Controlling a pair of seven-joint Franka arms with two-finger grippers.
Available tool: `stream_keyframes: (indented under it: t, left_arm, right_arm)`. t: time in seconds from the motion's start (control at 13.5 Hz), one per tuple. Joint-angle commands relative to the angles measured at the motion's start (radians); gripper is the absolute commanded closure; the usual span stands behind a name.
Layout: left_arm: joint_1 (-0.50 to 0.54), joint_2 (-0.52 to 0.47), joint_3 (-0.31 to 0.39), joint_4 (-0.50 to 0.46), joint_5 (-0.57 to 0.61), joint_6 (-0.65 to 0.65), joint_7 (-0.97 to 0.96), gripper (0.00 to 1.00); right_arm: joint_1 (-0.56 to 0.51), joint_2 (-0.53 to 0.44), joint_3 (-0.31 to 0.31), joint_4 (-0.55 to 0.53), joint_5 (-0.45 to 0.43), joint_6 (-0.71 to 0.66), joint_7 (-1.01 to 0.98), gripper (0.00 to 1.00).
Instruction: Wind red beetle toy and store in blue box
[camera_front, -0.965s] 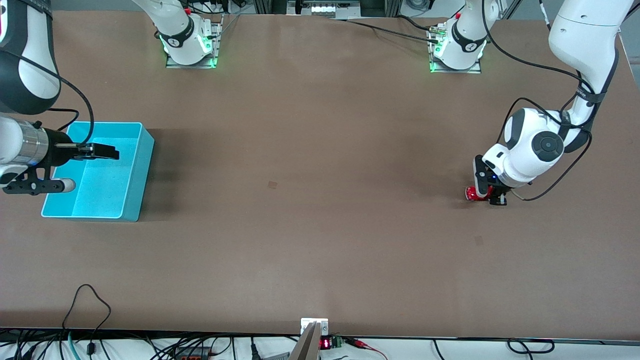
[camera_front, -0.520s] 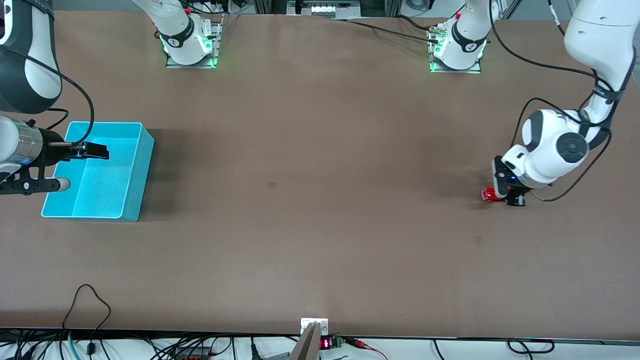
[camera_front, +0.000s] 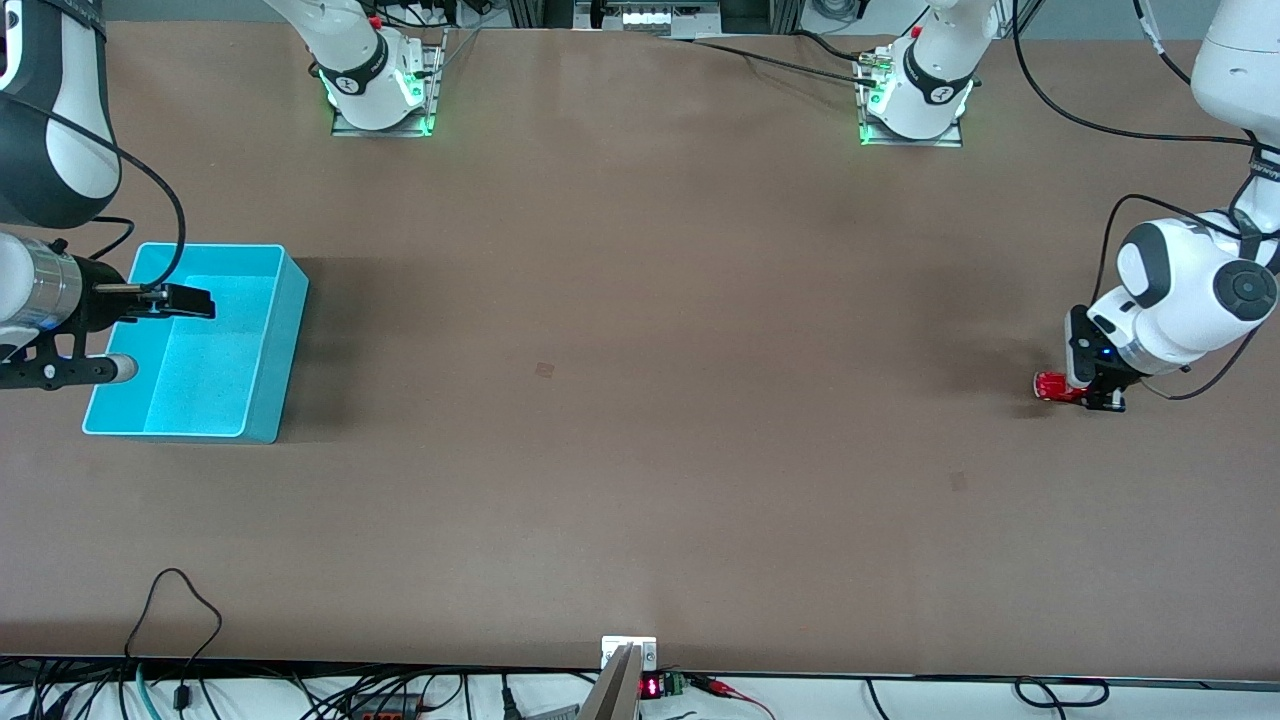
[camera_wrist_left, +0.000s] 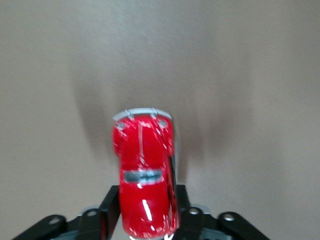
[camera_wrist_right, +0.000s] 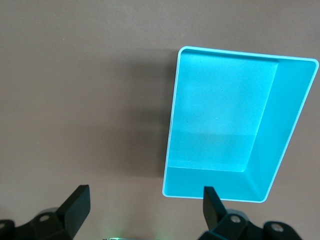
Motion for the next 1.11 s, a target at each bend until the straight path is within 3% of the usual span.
stream_keyframes:
  t: [0.0,0.45,0.74,1.04]
  left_arm:
    - [-0.002,-0.037,-0.038,0.013,0.016,-0.107,0.011,0.00]
    - [-0.032,-0.181,-0.176,0.142,-0.008,-0.454,0.010,0.00]
    - [-0.065,-0.178,-0.181,0.194,-0.129,-0.497,-0.013,0.00]
    - [-0.111,-0.173,-0.180,0.203,-0.146,-0.494,-0.336,0.00]
  right_arm:
    - [-0.001,0.002,-0.003,0.008,0.000,-0.014,-0.020,0.00]
    - [-0.008,0.002,-0.004,0.008,0.000,-0.012,-0.022,0.00]
    - [-0.006,0.002,-0.003,0.008,0.001,-0.012,-0.022,0.00]
    - [-0.008,0.002,-0.004,0.005,0.001,-0.012,-0.022,0.00]
